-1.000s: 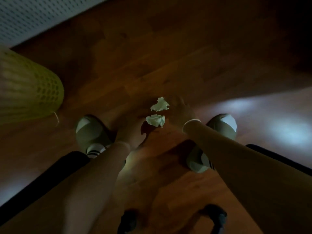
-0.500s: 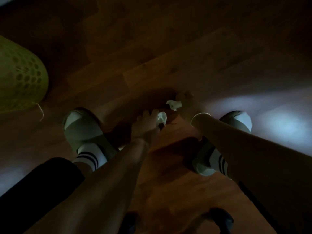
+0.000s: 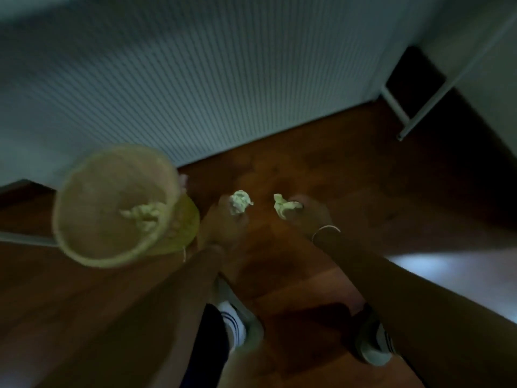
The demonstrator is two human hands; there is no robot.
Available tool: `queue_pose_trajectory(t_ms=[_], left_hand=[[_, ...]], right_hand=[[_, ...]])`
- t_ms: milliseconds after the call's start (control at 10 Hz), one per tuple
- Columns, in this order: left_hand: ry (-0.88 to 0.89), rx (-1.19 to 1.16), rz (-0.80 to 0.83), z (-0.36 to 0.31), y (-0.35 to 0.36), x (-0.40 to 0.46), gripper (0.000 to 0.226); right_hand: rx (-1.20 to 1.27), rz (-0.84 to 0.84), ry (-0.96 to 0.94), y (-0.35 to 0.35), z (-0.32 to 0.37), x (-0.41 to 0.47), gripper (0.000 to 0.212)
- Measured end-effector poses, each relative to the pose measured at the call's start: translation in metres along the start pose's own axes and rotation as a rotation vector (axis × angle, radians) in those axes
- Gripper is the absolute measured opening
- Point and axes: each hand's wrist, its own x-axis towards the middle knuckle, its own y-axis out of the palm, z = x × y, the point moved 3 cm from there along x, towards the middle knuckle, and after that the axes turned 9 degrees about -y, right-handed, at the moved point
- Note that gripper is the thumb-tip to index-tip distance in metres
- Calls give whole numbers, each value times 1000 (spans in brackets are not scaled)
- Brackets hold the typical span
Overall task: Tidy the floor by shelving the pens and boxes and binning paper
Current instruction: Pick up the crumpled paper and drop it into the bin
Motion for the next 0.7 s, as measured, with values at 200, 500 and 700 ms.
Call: queue_pose_trajectory(t_ms=[200, 500, 700], left_hand=[[-76, -187, -121, 54, -112, -6, 50], [-154, -357, -147, 145, -202, 9, 54], [-150, -334, 15, 188, -214, 22, 75]], right_hand=[[132, -64, -149, 33, 117, -26, 28], [220, -27, -186, 120, 226, -39, 41], [235, -11, -162, 151, 241, -34, 65]])
